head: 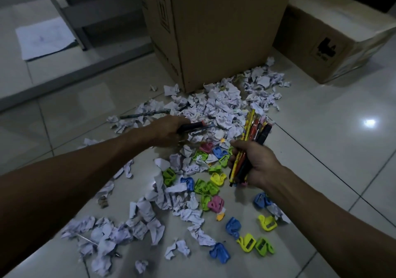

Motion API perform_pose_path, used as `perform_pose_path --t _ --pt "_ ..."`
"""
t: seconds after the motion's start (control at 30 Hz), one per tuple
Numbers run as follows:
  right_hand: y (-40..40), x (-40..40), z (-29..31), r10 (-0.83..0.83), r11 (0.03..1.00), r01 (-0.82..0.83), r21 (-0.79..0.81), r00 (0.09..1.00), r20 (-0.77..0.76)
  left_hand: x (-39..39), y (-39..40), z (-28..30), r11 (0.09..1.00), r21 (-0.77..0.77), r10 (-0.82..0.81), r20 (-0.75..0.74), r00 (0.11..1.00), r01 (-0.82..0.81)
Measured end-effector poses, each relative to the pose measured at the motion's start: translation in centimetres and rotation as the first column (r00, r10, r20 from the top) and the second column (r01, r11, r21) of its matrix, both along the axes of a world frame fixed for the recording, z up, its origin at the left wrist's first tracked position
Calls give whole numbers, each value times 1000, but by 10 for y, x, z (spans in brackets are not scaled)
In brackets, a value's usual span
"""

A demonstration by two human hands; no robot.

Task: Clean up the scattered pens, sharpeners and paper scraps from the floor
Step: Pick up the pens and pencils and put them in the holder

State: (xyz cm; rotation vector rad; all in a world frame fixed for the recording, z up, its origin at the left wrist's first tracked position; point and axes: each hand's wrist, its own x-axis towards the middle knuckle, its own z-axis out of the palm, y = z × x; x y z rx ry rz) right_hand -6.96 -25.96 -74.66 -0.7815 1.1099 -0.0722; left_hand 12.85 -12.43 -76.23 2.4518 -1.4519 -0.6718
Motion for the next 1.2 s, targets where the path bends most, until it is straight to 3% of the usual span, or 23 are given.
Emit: perform_pose_path --t 0.23,0.57,0.73,0.83,0.93,1.0,1.1,1.13,1.2 --pt "-4 -4 0 -8 1000 8 -8 1000 -8 -13 -14 -15 995 82 35 217 976 -54" --pt "-9 -10 -4 -10 1000 10 4 1000 -7 -22 -21 -16 984 175 -19 203 979 -17" --pt "-6 -7 -2 15 1000 -15 2 1000 -5 -19 -26 13 997 8 76 -20 997 -76" --pt "-1 -3 0 31 999 -31 -6 1000 -2 -10 -23 27 976 -81 183 -217 959 -204" --pt "6 5 2 49 999 -49 -1 999 5 1 -13 38 937 -174 242 -305 921 -304" --pt "10 12 4 67 998 -67 -14 998 6 10 -5 42 897 -189 310 -374 874 -399" --pt "15 23 6 90 996 -90 -23 996 26 31 9 40 785 -106 466 -547 695 -610" --pt "17 26 6 102 995 -101 -18 994 33 37 14 38 751 -87 507 -559 656 -654" --pt "18 30 4 121 993 -121 -10 992 37 54 22 32 715 -89 587 -461 665 -693"
